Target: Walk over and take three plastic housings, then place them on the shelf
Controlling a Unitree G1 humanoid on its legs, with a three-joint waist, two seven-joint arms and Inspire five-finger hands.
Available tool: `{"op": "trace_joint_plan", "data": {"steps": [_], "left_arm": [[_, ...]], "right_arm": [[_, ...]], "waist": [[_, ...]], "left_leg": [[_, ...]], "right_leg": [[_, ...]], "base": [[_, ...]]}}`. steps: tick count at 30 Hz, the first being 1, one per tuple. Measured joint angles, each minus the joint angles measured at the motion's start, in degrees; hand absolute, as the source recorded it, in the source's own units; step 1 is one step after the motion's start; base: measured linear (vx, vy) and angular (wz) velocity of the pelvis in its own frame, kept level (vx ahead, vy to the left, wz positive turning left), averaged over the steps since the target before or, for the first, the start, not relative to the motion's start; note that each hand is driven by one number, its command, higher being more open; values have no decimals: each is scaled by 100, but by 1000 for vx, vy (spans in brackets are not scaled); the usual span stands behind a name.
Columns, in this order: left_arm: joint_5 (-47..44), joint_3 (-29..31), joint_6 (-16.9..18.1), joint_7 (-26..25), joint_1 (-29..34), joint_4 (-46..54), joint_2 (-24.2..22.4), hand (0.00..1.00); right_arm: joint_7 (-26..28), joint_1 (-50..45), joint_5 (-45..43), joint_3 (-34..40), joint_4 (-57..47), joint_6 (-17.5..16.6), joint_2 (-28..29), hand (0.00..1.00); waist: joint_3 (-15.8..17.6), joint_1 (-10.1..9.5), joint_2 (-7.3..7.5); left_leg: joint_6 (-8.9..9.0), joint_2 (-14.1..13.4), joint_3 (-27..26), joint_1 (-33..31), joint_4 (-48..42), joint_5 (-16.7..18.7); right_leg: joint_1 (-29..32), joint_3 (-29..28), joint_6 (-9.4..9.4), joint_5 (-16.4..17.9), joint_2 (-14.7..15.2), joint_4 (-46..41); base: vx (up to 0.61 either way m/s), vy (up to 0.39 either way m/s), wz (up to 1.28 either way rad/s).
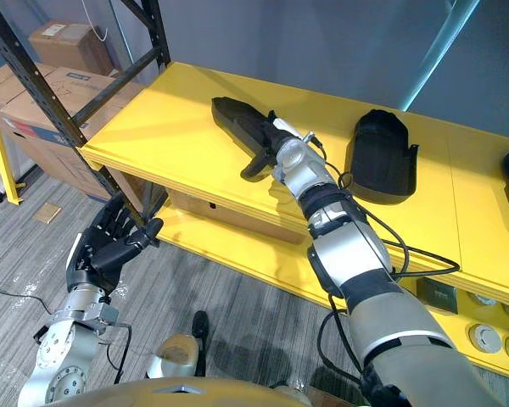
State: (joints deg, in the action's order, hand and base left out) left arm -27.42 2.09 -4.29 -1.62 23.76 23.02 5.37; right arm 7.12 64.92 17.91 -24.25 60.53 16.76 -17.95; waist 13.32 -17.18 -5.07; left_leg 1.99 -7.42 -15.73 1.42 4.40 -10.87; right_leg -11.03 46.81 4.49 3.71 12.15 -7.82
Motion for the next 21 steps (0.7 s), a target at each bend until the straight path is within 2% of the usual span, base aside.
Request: {"op": "trace_joint_plan", "data": {"steps": [2,3,8,10,16,21], "left_arm": [[0,-18,0,-23,-24,0,0,100],[0,-17,0,-42,-41,0,0,100],[0,-19,0,-42,-73,0,4,100],[0,-45,0,-39,-76,0,5,100],[0,-128,0,-37,-74,-4,8,100],[0,-184,0,-45,-77,-4,8,100]], "right_arm": [[-40,13,2,-3,-3,-12,-1,100],[-72,12,1,-15,0,-43,-1,0],[-169,4,108,-236,-33,-322,-1,0],[-371,2,273,-382,-74,-383,-1,0],[-878,-31,558,-464,-314,-360,-105,0],[-868,-124,586,-576,-396,-353,-223,0]], "waist": [[23,9,-44],[29,15,-55],[30,38,-56],[30,33,-56],[30,48,-56],[30,48,-57]], "left_leg": [[26,-4,-4,-1,2,20],[9,-7,-6,-3,4,35],[3,-9,-19,-22,12,33],[-2,-9,-18,-55,11,28],[-30,37,-38,-89,30,-42],[-33,47,-69,-68,30,-38]], "right_leg": [[6,4,17,15,6,-13],[9,18,20,18,5,-17],[44,19,23,19,15,-39],[90,20,7,29,31,-82],[179,-4,-22,27,119,-215],[192,-26,-25,36,154,-247]], "base": [[-51,9,-2],[-42,7,-2],[-7,1,0],[0,0,0],[-1,3,0],[-3,4,-2]]}}
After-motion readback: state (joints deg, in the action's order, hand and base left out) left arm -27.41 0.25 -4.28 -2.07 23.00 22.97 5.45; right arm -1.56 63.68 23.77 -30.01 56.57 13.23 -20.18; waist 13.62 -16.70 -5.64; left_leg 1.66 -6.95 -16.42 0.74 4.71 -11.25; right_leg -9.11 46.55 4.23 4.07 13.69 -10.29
